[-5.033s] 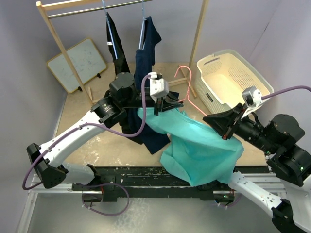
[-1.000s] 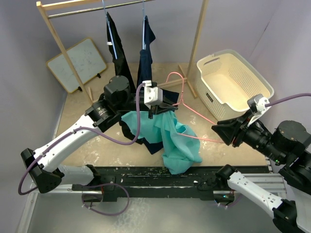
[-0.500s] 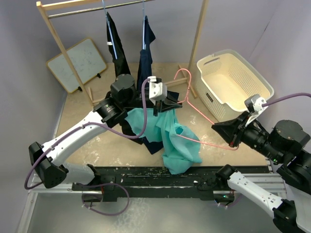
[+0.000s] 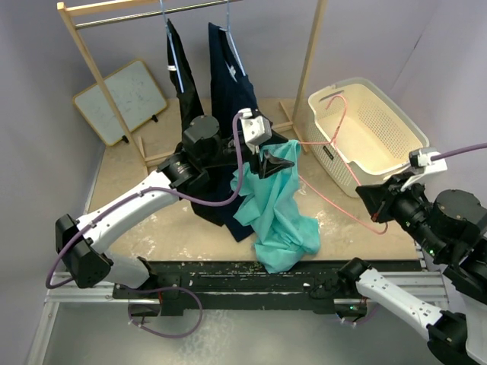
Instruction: Remove the t-shirt from the hanger
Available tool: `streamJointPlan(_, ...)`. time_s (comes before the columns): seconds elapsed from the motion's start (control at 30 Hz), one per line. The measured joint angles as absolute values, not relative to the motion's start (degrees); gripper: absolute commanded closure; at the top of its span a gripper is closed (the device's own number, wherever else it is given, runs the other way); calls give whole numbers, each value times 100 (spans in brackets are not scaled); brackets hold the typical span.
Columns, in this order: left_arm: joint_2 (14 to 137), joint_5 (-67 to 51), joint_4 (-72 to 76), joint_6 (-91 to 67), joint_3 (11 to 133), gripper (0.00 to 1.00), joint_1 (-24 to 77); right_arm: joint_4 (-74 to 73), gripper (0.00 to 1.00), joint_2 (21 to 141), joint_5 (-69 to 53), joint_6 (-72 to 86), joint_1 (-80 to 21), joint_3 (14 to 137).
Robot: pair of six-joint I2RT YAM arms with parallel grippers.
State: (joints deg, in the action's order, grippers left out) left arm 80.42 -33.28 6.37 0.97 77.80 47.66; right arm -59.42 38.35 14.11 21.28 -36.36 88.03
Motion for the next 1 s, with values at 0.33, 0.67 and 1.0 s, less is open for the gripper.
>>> streamJointPlan(0.33, 6954, -2305, 263, 252, 7133, 34, 4766, -6751, 100, 4206, 1717, 2145, -3636, 9754)
streamJointPlan(0.67, 5105, -631, -572, 541, 6125, 36, 4766, -7201, 100, 4628, 1857, 2143, -3636, 11115)
streamJointPlan(1.0, 4254, 805, -1741, 502, 5590, 39, 4766, -6788, 100, 4639, 2038, 1977, -3634, 10407)
